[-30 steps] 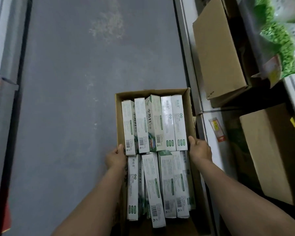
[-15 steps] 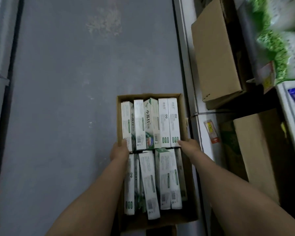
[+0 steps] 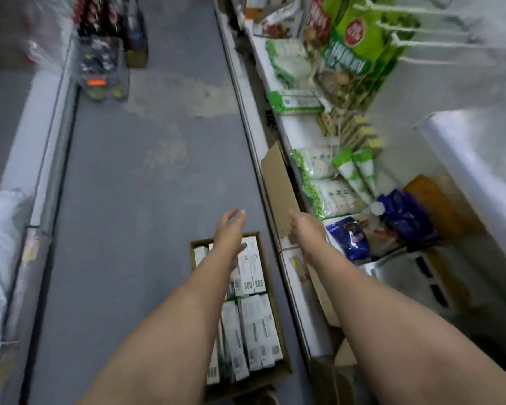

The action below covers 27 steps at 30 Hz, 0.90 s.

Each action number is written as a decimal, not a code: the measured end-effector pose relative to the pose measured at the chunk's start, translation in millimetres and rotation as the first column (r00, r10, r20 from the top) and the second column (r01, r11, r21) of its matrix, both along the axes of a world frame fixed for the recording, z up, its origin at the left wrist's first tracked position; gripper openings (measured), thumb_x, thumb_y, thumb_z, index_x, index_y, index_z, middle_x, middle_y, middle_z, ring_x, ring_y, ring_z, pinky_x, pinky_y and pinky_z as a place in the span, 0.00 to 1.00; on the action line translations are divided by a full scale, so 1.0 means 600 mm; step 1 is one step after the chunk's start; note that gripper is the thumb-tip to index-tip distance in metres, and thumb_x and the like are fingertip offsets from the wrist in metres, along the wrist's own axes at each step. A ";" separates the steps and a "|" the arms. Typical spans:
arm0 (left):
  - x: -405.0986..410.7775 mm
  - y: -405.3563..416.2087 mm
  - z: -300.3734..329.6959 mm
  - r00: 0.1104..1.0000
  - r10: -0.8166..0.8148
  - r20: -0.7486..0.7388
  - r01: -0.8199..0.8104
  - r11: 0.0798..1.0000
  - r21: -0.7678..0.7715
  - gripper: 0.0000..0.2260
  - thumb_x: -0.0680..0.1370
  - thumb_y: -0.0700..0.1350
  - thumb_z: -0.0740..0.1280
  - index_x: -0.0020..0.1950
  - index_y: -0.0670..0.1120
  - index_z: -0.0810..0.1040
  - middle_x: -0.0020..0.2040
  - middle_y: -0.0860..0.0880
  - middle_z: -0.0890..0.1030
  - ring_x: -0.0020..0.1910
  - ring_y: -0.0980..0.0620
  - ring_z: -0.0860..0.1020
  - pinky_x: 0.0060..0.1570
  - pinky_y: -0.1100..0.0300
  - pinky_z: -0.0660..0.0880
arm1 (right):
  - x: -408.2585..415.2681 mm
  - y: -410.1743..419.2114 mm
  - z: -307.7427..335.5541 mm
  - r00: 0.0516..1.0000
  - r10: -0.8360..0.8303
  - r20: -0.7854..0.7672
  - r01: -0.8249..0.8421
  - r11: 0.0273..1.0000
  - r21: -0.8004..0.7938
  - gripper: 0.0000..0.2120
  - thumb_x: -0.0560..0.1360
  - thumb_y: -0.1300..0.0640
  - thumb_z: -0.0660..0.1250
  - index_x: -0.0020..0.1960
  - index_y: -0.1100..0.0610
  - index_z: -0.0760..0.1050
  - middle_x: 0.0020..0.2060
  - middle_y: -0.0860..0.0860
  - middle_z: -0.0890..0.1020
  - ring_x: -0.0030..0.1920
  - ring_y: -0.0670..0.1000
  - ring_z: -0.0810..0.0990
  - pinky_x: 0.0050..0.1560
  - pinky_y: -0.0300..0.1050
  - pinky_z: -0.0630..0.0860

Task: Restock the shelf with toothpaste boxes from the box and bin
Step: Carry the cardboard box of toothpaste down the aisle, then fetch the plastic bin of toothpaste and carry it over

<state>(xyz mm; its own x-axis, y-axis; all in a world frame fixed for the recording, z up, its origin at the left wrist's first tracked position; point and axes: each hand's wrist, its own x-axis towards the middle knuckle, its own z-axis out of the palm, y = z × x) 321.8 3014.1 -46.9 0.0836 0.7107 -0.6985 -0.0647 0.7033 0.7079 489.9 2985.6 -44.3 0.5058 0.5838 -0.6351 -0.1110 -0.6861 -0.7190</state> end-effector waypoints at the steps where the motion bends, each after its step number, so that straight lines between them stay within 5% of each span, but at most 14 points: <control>1: 0.008 0.003 0.051 0.999 -0.024 0.047 0.023 0.999 0.027 0.17 0.82 0.54 0.65 0.70 0.55 0.71 0.68 0.49 0.73 0.67 0.47 0.72 0.61 0.46 0.75 | 0.005 0.002 0.042 1.000 -0.029 -0.012 0.030 0.999 0.034 0.14 0.65 0.41 0.70 0.40 0.52 0.79 0.48 0.52 0.82 0.47 0.53 0.80 0.47 0.45 0.73; 4: 0.025 0.012 0.192 0.985 -0.119 0.126 0.104 0.987 0.121 0.14 0.81 0.54 0.67 0.66 0.55 0.73 0.65 0.51 0.73 0.66 0.48 0.73 0.64 0.43 0.75 | 0.022 -0.005 0.172 0.996 -0.092 -0.010 0.093 0.987 0.135 0.26 0.60 0.32 0.67 0.46 0.53 0.79 0.57 0.54 0.83 0.57 0.56 0.80 0.62 0.53 0.74; 7: 0.035 0.017 0.307 0.967 -0.214 0.136 0.183 0.961 0.209 0.15 0.79 0.55 0.69 0.65 0.56 0.74 0.67 0.52 0.74 0.65 0.49 0.73 0.63 0.44 0.75 | 0.000 -0.037 0.325 0.982 -0.191 0.008 0.185 0.960 0.210 0.22 0.71 0.36 0.66 0.55 0.52 0.79 0.57 0.51 0.82 0.59 0.54 0.79 0.66 0.57 0.72; 12: 0.039 -0.021 0.464 0.904 -0.399 0.152 0.334 0.882 0.332 0.11 0.80 0.53 0.68 0.61 0.56 0.74 0.65 0.50 0.74 0.63 0.49 0.74 0.62 0.45 0.77 | -0.037 -0.124 0.497 0.932 -0.362 0.032 0.324 0.867 0.378 0.22 0.70 0.37 0.68 0.54 0.51 0.80 0.52 0.50 0.83 0.50 0.50 0.80 0.51 0.48 0.76; 15: 0.041 -0.069 0.538 0.836 -0.517 0.181 0.420 0.817 0.395 0.13 0.80 0.53 0.68 0.64 0.55 0.73 0.63 0.49 0.75 0.62 0.48 0.75 0.63 0.44 0.76 | -0.049 -0.199 0.577 0.866 -0.496 0.067 0.417 0.789 0.451 0.30 0.59 0.33 0.67 0.52 0.51 0.81 0.49 0.50 0.83 0.50 0.52 0.80 0.57 0.52 0.77; 18: 0.052 -0.137 0.601 0.760 -0.615 0.211 0.476 0.748 0.462 0.13 0.80 0.53 0.67 0.63 0.55 0.73 0.64 0.50 0.76 0.63 0.47 0.76 0.62 0.46 0.75 | -0.064 -0.289 0.642 0.805 -0.585 0.096 0.465 0.723 0.511 0.17 0.71 0.39 0.67 0.50 0.51 0.79 0.47 0.50 0.81 0.50 0.52 0.79 0.61 0.52 0.72; 23: 0.064 -0.285 0.685 0.599 -0.764 0.240 0.577 0.620 0.532 0.08 0.79 0.54 0.69 0.56 0.57 0.74 0.65 0.50 0.74 0.63 0.48 0.75 0.58 0.47 0.77 | -0.085 -0.465 0.711 0.674 -0.732 0.105 0.554 0.594 0.583 0.25 0.77 0.42 0.65 0.68 0.55 0.76 0.58 0.51 0.81 0.60 0.52 0.78 0.66 0.53 0.70; 27: 0.073 -0.433 0.747 0.434 -0.865 0.252 0.642 0.493 0.587 0.09 0.79 0.54 0.69 0.58 0.56 0.74 0.64 0.51 0.75 0.62 0.49 0.75 0.56 0.50 0.77 | -0.111 -0.633 0.771 0.541 -0.835 0.100 0.600 0.466 0.650 0.17 0.75 0.41 0.66 0.54 0.53 0.79 0.49 0.50 0.81 0.49 0.50 0.79 0.54 0.49 0.73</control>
